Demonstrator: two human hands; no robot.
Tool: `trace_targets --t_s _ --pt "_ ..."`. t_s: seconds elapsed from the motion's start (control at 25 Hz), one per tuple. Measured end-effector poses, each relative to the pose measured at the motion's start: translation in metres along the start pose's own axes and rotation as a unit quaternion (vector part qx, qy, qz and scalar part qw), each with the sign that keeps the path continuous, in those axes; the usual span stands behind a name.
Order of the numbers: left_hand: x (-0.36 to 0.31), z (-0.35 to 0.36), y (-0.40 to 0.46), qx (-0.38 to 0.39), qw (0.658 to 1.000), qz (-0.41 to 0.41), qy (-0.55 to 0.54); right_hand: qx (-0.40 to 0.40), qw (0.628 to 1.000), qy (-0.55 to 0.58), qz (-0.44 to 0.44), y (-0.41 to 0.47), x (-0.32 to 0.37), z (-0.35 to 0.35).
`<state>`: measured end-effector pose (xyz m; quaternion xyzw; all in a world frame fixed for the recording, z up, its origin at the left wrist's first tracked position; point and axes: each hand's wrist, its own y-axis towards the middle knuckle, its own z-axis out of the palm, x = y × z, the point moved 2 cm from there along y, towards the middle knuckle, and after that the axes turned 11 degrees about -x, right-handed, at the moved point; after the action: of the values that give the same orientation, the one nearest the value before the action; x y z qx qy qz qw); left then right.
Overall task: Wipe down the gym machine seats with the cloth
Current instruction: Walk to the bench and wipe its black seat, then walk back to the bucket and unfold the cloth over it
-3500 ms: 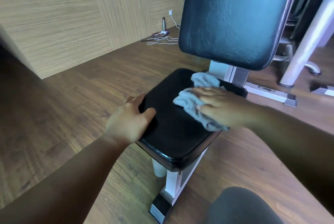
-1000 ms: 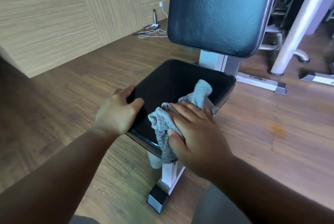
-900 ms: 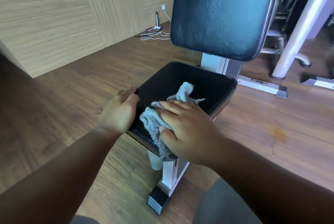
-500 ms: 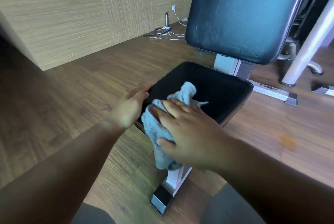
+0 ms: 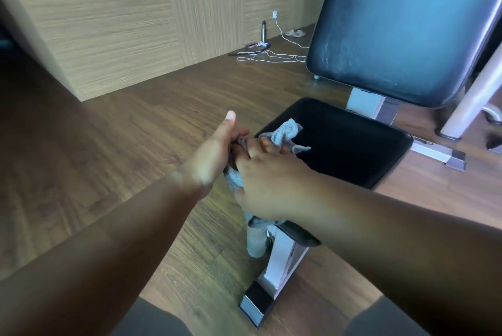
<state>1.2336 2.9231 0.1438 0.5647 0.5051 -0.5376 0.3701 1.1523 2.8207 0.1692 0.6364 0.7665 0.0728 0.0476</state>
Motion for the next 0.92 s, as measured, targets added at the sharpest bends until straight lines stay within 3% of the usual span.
trace_targets --t_s 0.2,0.32,0.44,0.56,0.68,0.92 --pt "-0.005 -0.012 0.004 -0.054 0.991 -0.093 -0.074 0.009 0.998 0.065 -0.016 0.040 -0.003 -0.003" --pt "-0.021 -0.005 -0.007 -0.068 0.989 -0.133 -0.018 -0.005 0.995 0.093 0.042 0.055 -0.039 -0.012" --pt "-0.044 -0.006 -0.014 -0.011 0.983 -0.131 0.128 -0.007 0.984 0.100 0.145 0.045 -0.082 -0.026" --pt "-0.082 -0.016 -0.041 0.050 0.950 -0.101 0.290 0.046 0.964 0.128 0.227 0.000 -0.099 -0.054" --pt "-0.135 -0.022 -0.081 0.103 0.930 -0.094 0.340 0.095 0.942 0.164 0.277 -0.053 -0.092 -0.111" --pt "-0.260 -0.025 -0.157 0.171 0.894 -0.025 0.412 0.086 0.939 0.181 0.281 -0.122 -0.075 -0.265"
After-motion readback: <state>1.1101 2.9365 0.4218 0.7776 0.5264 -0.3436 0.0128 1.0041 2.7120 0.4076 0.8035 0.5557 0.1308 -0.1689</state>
